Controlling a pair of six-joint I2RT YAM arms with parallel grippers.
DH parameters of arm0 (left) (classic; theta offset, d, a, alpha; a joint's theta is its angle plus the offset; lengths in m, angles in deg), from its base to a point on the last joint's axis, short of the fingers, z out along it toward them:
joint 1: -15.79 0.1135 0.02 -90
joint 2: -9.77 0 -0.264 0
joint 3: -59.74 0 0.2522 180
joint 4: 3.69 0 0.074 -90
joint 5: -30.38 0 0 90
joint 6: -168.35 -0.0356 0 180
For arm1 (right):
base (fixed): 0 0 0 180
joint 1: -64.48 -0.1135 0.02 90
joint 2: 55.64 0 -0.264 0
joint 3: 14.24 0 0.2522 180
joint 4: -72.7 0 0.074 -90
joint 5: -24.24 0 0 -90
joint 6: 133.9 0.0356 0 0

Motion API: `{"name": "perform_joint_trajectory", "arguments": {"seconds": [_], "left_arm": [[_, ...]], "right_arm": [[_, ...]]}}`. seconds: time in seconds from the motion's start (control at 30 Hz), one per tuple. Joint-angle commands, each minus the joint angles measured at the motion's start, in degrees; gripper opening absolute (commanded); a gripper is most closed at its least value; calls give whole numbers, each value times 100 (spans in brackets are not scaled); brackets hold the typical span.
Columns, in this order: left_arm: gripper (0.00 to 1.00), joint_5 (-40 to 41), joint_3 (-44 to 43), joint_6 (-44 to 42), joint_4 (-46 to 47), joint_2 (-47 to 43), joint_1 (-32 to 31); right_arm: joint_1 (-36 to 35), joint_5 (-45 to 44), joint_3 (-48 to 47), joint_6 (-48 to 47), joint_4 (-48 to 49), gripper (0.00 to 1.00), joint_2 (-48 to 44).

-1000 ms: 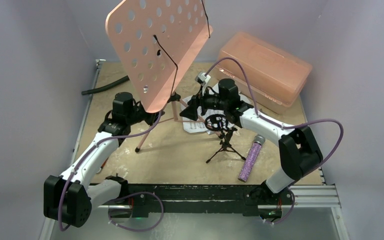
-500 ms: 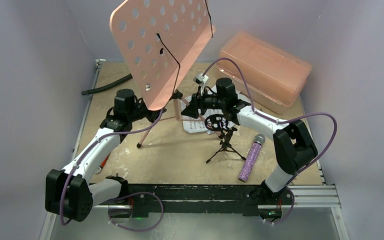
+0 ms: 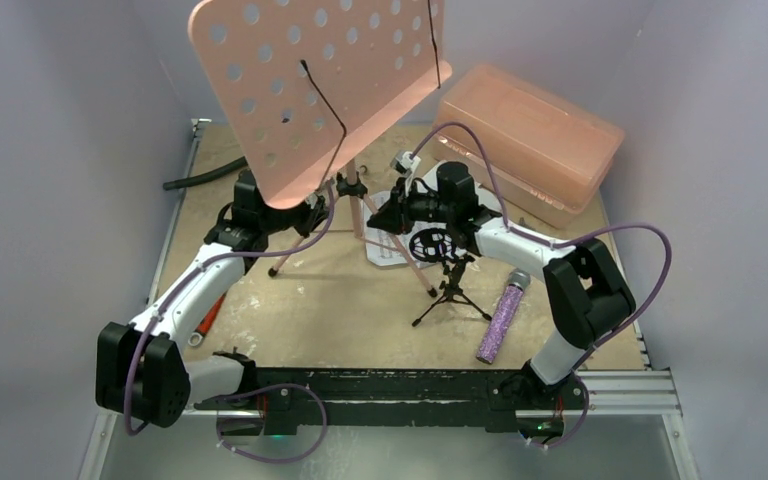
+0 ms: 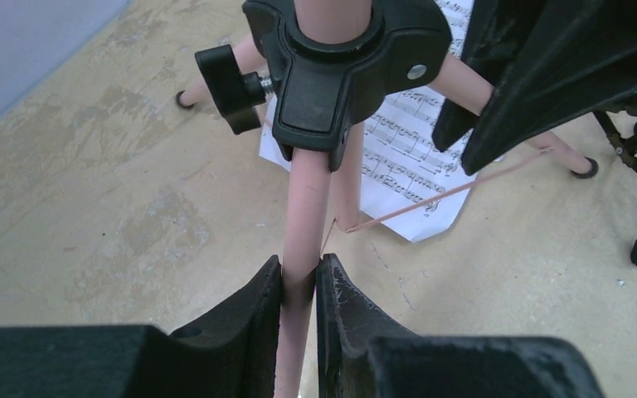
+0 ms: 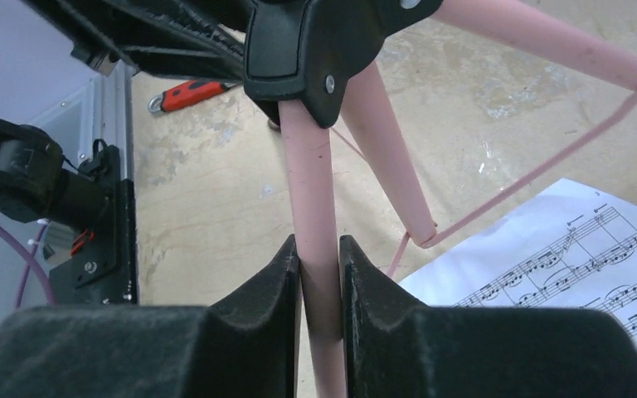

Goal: Set up the instrument practice props

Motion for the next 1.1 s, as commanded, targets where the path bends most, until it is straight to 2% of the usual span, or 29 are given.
{"name": "perform_joint_trajectory", "arguments": {"seconds": [0.0,0.07,0.1,0.63,1.07], "left_arm": [[0,905,-196,-475,-220,431,90],[0,986,-270,-509,-242,525,96],[0,1032,-315,-521,-256,575,96],[0,1186,-584,-612,-67,1072,131],[0,1255,-1023,-531,122,1707,147]], "right_arm": [[-471,1209,42,391,185,13,-259],[-574,1236,25,370,205,4,-239],[-610,1254,25,373,231,3,-222],[-1005,1180,-252,242,129,2,36],[-1437,1235,-930,504,610,0,714]]}}
